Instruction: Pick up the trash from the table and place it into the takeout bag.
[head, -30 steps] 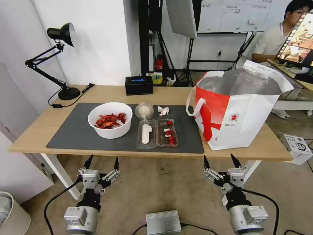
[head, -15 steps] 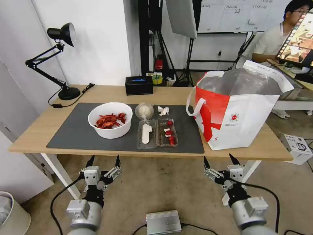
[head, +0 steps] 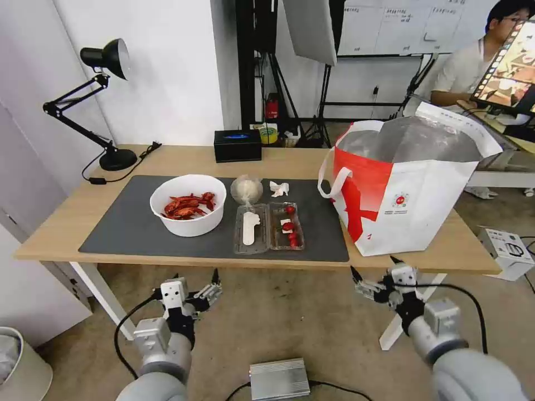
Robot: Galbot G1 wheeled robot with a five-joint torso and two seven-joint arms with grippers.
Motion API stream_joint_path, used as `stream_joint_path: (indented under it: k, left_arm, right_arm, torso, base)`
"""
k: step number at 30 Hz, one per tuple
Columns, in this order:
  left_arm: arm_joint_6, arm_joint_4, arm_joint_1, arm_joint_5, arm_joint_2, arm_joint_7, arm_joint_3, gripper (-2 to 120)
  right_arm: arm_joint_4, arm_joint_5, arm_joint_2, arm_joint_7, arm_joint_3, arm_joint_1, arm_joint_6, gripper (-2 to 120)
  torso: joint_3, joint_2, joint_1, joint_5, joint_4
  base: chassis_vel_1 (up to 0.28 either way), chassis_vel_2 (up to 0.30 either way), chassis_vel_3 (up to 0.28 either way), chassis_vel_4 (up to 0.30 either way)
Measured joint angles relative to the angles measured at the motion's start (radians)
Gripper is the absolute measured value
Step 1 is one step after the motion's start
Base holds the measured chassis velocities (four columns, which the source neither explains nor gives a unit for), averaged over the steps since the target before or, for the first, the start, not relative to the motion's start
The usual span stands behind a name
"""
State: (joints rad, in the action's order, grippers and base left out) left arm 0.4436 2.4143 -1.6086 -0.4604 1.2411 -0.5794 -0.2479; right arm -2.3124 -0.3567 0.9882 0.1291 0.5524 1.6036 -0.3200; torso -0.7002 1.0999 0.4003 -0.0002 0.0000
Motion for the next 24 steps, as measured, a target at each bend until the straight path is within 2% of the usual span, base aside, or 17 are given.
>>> stream_joint_path:
  k: [1,4,24]
  left_arm:
    - [0.003,0.016,-0.001,-0.005,-0.004,-0.009,0.000,100]
    - [0.004,0.022,-0.003,-0.008,-0.006,-0.011,0.002,100]
    - [-0.005,0.017,-0.005,0.003,0.002,-0.005,-0.003,100]
  right_arm:
    - [-0.002,0.000,0.000,0.000,0.000,-0.001,0.005,100]
    - [-0.004,0.000,0.002,0.000,0.000,-0.001,0.008,100]
    - [0.000,0.006,0.017,-0.002,-0.017,-0.004,0.014,100]
  torso:
    - [0.000,0.000,0.000,0.0008,-0.0001]
    - [0.000,0.000,0.000,0.0000,0.0000]
    - [0.000,0.000,0.000,0.0001,0.0000]
  base:
    - [0.000,0.000,0.000,0.000]
    - [0.000,0.000,0.000,0.000]
    - [0.000,0.000,0.000,0.000]
